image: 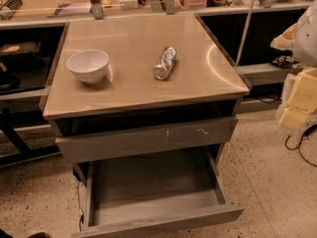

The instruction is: Close middle drawer

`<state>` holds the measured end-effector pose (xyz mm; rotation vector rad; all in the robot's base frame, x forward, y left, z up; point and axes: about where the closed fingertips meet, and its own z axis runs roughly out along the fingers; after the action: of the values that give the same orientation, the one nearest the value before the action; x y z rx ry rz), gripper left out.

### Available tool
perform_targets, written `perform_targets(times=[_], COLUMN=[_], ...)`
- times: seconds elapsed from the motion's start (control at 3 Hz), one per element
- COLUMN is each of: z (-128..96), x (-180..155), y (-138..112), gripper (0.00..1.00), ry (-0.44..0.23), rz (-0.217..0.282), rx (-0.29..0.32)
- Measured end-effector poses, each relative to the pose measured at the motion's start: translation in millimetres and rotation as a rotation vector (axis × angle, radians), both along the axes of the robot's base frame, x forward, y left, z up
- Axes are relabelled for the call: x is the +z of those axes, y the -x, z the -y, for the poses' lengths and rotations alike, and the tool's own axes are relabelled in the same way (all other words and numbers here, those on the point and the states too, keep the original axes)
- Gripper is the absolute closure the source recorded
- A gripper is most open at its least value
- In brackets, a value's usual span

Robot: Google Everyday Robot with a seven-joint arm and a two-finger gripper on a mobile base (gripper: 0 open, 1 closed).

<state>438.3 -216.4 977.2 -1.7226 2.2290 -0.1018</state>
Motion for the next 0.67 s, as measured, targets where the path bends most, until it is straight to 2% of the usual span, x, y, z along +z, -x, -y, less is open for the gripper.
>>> perform_targets(times=[0.33,0.67], z=[0.0,0.0], x=[0.0,0.0], y=[0.0,0.0], gripper=[0.00,0.19], ry=[0.000,0.000], rz=[0.000,0.000], rx=[0.000,0.000])
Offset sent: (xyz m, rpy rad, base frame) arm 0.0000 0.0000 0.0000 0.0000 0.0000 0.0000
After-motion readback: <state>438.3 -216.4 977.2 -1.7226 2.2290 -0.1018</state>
